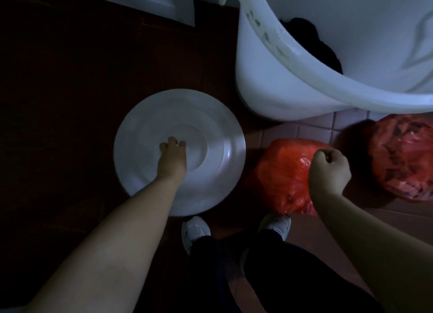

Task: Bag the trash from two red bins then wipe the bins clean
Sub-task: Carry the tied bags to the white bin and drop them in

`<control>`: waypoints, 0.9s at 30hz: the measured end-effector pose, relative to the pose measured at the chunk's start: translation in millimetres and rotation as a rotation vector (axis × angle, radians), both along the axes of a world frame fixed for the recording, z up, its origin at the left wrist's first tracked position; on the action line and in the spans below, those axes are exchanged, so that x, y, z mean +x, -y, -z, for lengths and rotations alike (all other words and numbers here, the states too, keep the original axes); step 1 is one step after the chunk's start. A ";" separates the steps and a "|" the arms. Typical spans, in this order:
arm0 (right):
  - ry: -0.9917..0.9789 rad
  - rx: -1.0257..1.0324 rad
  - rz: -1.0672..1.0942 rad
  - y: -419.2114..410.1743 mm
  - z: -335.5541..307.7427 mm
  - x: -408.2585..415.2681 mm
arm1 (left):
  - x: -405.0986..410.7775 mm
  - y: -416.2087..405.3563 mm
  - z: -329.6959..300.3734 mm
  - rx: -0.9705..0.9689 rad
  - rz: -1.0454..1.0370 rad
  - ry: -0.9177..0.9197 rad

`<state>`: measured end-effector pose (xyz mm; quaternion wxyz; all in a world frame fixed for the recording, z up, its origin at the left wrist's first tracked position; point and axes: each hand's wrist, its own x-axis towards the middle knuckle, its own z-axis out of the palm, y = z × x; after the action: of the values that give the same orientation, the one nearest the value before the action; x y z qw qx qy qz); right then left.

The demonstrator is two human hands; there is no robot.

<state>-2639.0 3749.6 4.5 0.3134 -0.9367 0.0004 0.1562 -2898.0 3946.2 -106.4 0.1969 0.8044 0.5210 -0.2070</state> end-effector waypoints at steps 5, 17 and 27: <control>-0.047 -0.041 0.032 8.4 -31.0 -9.2 | 6.8 13.1 -53.1 -0.020 0.135 0.045; -0.165 0.035 0.146 -0.4 -244.2 -38.2 | 70.8 26.2 -311.3 0.089 0.432 0.059; -0.168 0.232 0.115 -41.3 -402.3 -58.0 | 78.2 20.0 -480.1 0.151 0.496 0.141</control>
<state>-2697.0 3790.9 406.8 0.4269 -0.8762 0.0623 0.2147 -2819.9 3926.3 373.8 0.1152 0.9322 0.3071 -0.1528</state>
